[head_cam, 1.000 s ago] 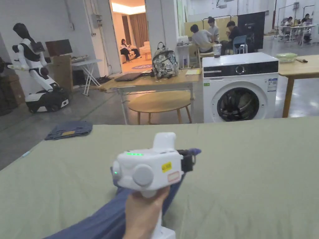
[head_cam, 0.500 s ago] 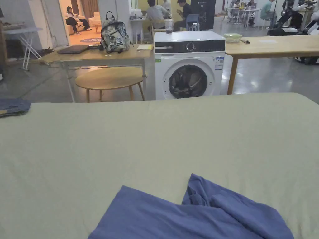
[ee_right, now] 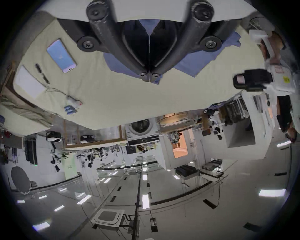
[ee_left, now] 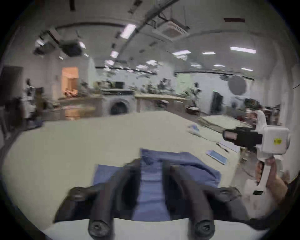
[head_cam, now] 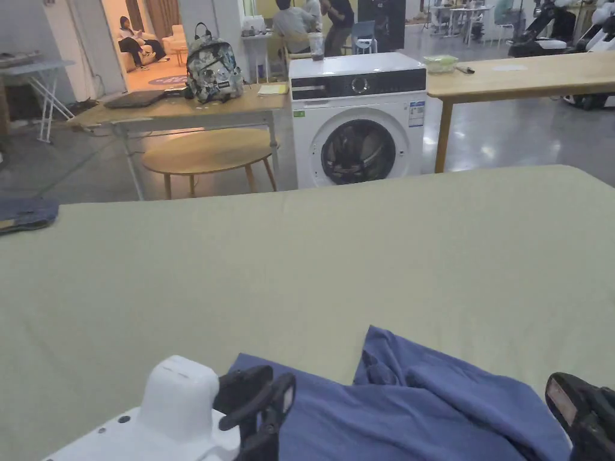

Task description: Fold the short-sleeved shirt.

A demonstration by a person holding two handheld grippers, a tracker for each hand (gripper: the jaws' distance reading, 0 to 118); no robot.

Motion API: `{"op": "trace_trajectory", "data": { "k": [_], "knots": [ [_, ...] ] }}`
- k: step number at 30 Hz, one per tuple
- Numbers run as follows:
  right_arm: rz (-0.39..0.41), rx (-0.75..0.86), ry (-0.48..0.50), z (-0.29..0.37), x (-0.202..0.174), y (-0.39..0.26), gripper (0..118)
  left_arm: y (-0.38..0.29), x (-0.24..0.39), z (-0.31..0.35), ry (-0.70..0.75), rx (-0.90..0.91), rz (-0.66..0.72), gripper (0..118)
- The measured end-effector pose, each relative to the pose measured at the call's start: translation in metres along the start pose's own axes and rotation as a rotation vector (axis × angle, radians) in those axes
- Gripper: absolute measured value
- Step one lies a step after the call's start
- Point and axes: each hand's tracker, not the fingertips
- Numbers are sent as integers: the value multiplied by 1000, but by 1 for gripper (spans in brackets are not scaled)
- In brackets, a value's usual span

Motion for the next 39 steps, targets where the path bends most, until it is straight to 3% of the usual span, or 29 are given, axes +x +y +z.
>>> {"op": "trace_trajectory", "data": {
  "k": [5, 8, 10, 11, 12, 13, 16, 19, 20, 23, 26, 27, 29, 32, 33, 34, 35, 36, 38, 39],
  "knots": [
    [36, 3, 30, -4, -11, -8, 0, -2, -34, 37, 71, 27, 83, 0],
    [26, -12, 49, -4, -12, -8, 0, 3, -50, 23, 121, -22, 39, 0],
    [30, -17, 37, -2, -10, -12, 0, 5, -61, 3, 74, -75, 52, 0],
    [30, -22, 31, 0, -7, -14, 0, 8, -65, -14, 40, -106, 47, 10],
    [28, -26, 25, 1, -5, -16, 0, 8, -69, -27, 42, -130, 43, 32],
    [24, -32, 13, 3, -2, -19, 0, 9, -74, -47, 45, -123, 35, 43],
    [-15, -54, -21, 9, 12, -26, 0, 4, -102, -126, -73, -329, 80, 53],
    [-49, -71, -71, 14, 28, -34, 0, -10, -133, -196, -64, -388, 184, 58],
    [-55, -81, -94, 16, 35, -39, 0, -17, -143, -222, -22, -431, 211, 58],
    [-66, -105, -158, 20, 53, -49, 0, -42, -152, -277, 65, -592, 95, 58],
    [-91, -129, -218, 26, 68, -55, 0, -68, -161, -305, 90, -710, 222, 46],
    [-96, -134, -239, 28, 72, -57, 0, -75, -161, -306, 97, -730, 257, 39],
    [-107, -172, -283, 32, 77, -62, 0, -69, -160, -300, 104, -613, 256, 0],
    [-137, -214, -292, 34, 83, -74, 0, -67, -157, -298, 62, -668, 183, 0],
    [-156, -239, -298, 33, 81, -77, 8, -69, -154, -299, 75, -677, 194, 0],
    [-161, -246, -300, 31, 80, -80, 40, -70, -154, -299, 84, -664, 195, 0],
    [-172, -267, -305, 27, 80, -83, 63, -72, -155, -299, 95, -660, 189, 0],
    [-192, -315, -334, 21, 78, -85, 69, -73, -155, -297, 98, -655, 193, 0],
    [-238, -389, -415, 5, 80, -92, 68, -73, -149, -290, 101, -642, 199, 0],
    [-258, -402, -428, -4, 86, -100, 62, -73, -149, -288, 101, -635, 205, 0]
  ]
}}
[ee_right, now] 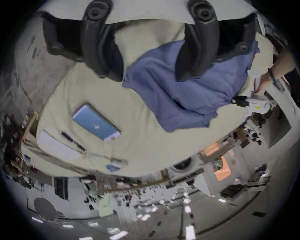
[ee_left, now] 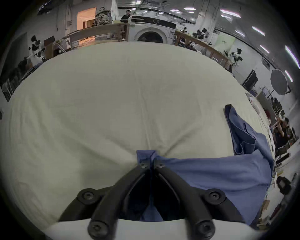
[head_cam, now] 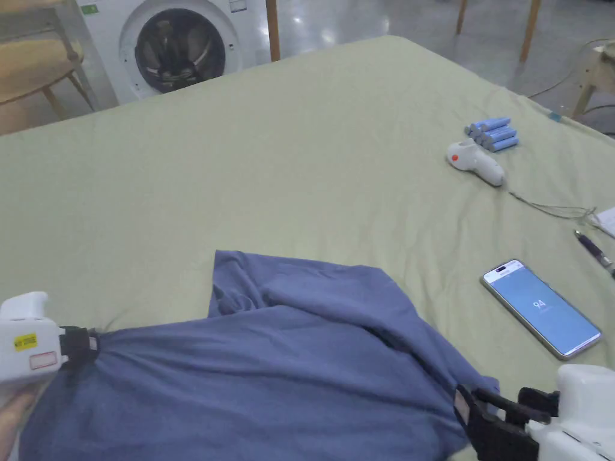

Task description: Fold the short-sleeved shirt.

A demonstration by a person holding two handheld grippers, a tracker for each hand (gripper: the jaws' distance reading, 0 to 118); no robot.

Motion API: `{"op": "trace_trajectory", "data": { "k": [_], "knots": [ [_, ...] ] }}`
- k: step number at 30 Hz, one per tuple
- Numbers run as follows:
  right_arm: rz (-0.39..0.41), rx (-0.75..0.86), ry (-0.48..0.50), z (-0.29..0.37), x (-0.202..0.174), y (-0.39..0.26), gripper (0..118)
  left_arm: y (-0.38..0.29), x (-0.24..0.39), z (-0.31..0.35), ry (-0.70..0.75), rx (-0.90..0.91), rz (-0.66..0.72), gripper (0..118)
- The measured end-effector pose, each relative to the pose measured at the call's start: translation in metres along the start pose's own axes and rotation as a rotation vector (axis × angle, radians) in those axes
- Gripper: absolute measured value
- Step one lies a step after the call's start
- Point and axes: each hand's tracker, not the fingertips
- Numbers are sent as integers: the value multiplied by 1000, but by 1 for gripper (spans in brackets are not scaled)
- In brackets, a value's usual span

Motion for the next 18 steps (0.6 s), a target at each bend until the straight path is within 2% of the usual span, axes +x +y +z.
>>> {"op": "trace_trajectory", "data": {
  "k": [1, 2, 3, 4, 5, 6, 9, 10, 12, 15, 18],
  "knots": [
    [-8, 18, 13, -12, 3, -2, 35, -1, 0, 1, -1, 2, 2, 0],
    [-44, -2, 0, -25, 9, -5, 25, -1, 1, 1, -2, 2, 7, 0],
    [-77, -48, -32, -41, 13, -5, 23, -1, 3, 2, -6, -5, 15, 0],
    [-98, -63, -30, -51, 17, -7, 5, -1, 4, 3, -7, -7, 19, 0],
    [-111, -94, -27, -58, 20, -10, 1, -2, 5, 5, -6, -8, 20, 0],
    [-96, -72, -54, -55, 21, -11, 1, -3, 6, 6, -6, -8, 21, 0],
    [-142, -50, 98, -41, 26, -7, 1, -2, 6, 9, -10, -6, 28, 0],
    [-153, -39, 78, -35, 24, -5, 1, -5, 5, 18, -36, 30, 16, 0],
    [-115, 28, 98, -17, 18, 7, 1, -7, 5, 56, -90, 188, -24, 0],
    [-56, 149, 198, 13, 0, 34, 1, -6, -7, 133, -176, 324, 14, 0],
    [45, 271, 240, 37, -29, 65, 1, -16, -11, 224, -171, 502, -13, 0]
  ]
}}
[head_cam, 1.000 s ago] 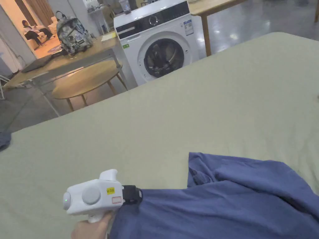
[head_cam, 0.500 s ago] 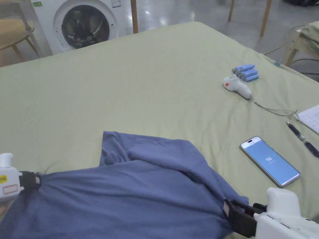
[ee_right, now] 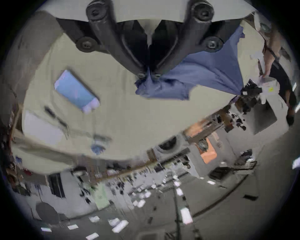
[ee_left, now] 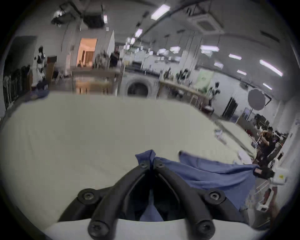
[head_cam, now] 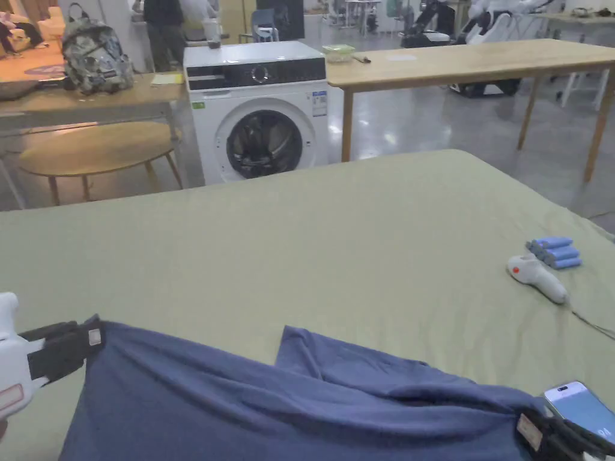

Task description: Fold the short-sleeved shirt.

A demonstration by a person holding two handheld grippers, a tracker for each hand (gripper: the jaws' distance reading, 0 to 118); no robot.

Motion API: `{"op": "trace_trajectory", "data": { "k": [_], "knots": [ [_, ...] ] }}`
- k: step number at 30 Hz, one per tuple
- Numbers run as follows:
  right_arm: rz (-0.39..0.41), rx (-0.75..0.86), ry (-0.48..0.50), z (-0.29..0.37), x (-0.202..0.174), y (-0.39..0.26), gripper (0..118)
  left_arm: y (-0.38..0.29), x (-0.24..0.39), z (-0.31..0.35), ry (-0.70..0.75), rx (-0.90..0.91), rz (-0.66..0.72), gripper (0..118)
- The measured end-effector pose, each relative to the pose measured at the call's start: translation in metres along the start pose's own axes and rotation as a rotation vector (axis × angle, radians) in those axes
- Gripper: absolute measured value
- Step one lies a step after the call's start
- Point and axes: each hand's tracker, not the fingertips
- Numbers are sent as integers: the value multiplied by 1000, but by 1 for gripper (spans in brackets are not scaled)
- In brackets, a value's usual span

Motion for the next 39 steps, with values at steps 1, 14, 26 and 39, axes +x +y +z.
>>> {"op": "trace_trajectory", "data": {
  "k": [1, 14, 26, 39],
  "knots": [
    [13, 25, 40, 1, -7, 12, 1, 8, -1, 18, 6, 34, -17, 0],
    [311, 276, 275, -35, -145, 220, 1, 140, -8, 203, 175, 498, -98, 0],
    [403, 323, 215, -85, -213, 329, 1, 228, -14, 170, 287, 540, -123, 0],
    [381, 186, 152, -175, -216, 311, 1, 206, -59, 74, 309, 393, -86, 0]
  ]
}}
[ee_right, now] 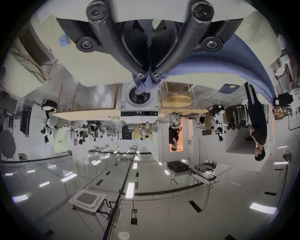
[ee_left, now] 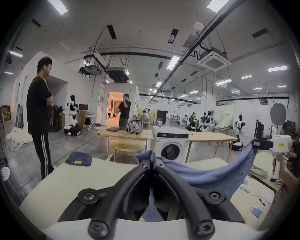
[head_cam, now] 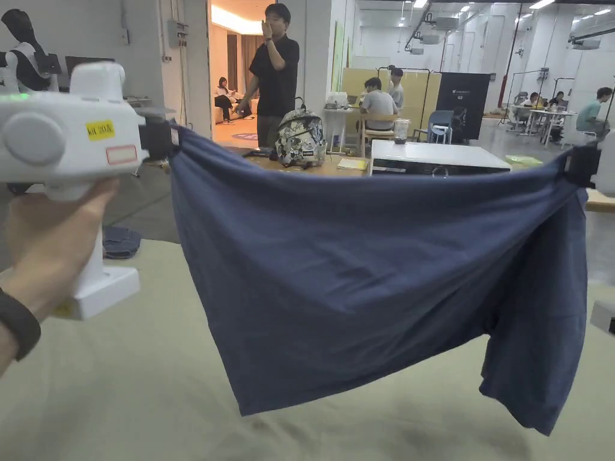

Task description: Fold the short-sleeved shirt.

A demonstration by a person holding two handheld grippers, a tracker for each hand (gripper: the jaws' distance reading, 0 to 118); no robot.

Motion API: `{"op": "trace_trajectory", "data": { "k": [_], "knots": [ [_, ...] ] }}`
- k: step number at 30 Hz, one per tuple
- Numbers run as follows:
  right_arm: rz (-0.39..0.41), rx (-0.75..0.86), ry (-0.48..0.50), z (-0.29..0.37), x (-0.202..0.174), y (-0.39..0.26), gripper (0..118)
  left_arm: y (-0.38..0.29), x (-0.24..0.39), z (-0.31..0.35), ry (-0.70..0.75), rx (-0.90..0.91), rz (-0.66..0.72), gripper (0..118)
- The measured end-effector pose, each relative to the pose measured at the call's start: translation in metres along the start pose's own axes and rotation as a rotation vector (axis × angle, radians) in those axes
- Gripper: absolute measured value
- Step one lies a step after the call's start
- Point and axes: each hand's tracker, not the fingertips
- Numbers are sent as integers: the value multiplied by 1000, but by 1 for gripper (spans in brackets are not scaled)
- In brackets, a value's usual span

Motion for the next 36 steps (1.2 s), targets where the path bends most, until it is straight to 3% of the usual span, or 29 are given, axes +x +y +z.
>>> {"op": "trace_trajectory", "data": {
  "k": [3, 5, 9, 12, 16, 22, 26, 27, 28, 29, 30, 33, 36],
  "knots": [
    [3, -67, 9, -10, 6, -52, 1, -57, -2, 5, -30, -64, 43, 0],
    [-59, -113, 65, 1, 13, -103, 1, -106, -5, 19, -70, -82, 113, 0],
    [-22, -173, 56, 57, 17, -200, 1, -190, 2, 74, -58, -151, 79, 0],
    [-75, -262, 73, 103, 27, -262, 1, -244, 10, 129, -43, -268, 221, 0],
    [-167, -367, 12, 168, 35, -338, 1, -305, 15, 198, 18, -393, 307, 0],
    [-268, -487, -42, 241, 29, -404, 1, -350, 16, 255, 70, -497, 381, 0],
    [-262, -513, -55, 261, 28, -421, 1, -373, 3, 274, 99, -513, 420, 0],
    [-265, -511, -56, 264, 27, -422, 6, -375, 4, 276, 111, -512, 419, 0],
    [-266, -507, -55, 266, 26, -424, 28, -376, 4, 277, 113, -509, 422, 12],
    [-266, -507, -58, 267, 22, -418, 54, -376, 4, 277, 111, -509, 423, 35],
    [-268, -504, -64, 266, 21, -419, 67, -374, 5, 276, 112, -507, 417, 56],
    [-215, -537, -135, 265, 23, -424, 66, -372, 14, 270, 155, -546, 291, 60],
    [-178, -494, -136, 277, 25, -413, 66, -354, 27, 268, 147, -500, 190, 60]
  ]
}}
